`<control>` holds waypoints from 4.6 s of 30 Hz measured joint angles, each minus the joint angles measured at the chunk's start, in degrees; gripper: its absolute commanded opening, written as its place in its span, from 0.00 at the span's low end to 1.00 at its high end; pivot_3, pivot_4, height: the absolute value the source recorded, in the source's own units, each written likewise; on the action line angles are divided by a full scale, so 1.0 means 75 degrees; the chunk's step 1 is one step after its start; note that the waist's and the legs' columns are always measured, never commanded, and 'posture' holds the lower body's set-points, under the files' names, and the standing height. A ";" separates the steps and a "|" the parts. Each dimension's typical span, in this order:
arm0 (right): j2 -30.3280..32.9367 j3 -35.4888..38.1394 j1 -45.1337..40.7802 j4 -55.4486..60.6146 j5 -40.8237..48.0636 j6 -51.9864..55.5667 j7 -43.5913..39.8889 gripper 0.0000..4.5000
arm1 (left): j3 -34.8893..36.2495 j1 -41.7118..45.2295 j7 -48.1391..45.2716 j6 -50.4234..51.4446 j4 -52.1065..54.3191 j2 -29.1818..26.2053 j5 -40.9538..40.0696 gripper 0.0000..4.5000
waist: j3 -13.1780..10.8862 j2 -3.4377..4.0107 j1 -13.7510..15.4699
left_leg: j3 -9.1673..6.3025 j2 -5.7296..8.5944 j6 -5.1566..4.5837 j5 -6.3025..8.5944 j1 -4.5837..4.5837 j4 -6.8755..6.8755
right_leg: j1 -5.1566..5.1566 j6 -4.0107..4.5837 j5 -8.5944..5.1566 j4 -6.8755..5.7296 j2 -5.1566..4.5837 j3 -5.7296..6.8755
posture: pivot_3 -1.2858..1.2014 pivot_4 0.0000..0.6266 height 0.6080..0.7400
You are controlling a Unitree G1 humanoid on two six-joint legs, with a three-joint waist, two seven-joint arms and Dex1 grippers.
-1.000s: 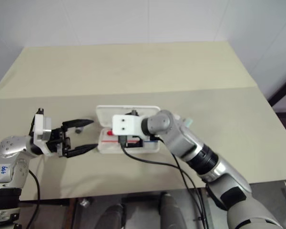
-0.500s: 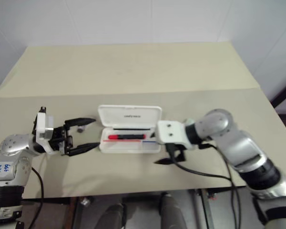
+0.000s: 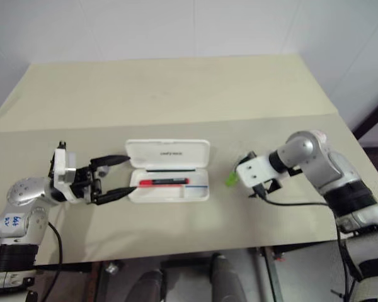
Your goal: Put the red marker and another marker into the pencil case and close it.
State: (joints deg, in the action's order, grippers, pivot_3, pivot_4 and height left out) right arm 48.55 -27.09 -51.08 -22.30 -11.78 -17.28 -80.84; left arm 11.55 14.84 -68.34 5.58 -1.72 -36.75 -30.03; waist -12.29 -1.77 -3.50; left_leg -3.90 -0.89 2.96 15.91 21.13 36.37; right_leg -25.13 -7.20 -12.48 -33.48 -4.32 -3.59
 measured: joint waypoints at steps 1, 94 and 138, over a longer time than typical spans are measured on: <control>-0.0085 -0.0017 -0.0113 -0.0230 -0.0036 -0.0104 -0.0025 0.99 | 0.0019 -0.0056 0.0010 0.0002 0.0040 -0.0005 0.0000 1.00 | 0.0002 -0.0004 0.0010 | -0.0001 0.0000 0.0001 0.0000 0.0001 0.0004 | 0.0001 0.0001 0.0000 -0.0001 0.0000 0.0000 | 0.52 0.24 1.00; -0.3575 -0.1363 -0.1564 0.4632 0.1946 1.0513 0.2844 0.26 | 0.0622 -0.0878 -0.0186 0.0103 0.0300 -0.0331 -0.0305 1.00 | -0.0003 -0.0001 0.0027 | -0.0017 -0.0003 0.0021 0.0013 0.0015 -0.0026 | -0.0044 0.0003 -0.0037 -0.0041 -0.0001 0.0009 | 0.52 0.24 1.00; -0.4713 -0.2925 -0.2909 0.2943 0.1952 1.1467 0.2939 0.26 | 0.1158 -0.2041 0.0774 0.0164 0.1343 -0.0454 -0.0457 1.00 | -0.0002 -0.0002 0.0005 | -0.0020 -0.0004 0.0023 0.0014 0.0016 -0.0034 | -0.0048 0.0010 -0.0041 -0.0038 -0.0001 0.0016 | 0.52 0.24 1.00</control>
State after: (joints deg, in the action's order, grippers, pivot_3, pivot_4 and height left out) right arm 13.20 -49.03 -72.91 -0.22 2.86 68.72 -58.80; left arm 20.24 -0.47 -62.54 6.81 8.35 -40.15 -33.46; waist -12.31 -1.78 -3.47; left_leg -4.06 -0.92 3.14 16.02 21.25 36.11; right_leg -25.49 -7.13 -12.79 -33.76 -4.32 -3.48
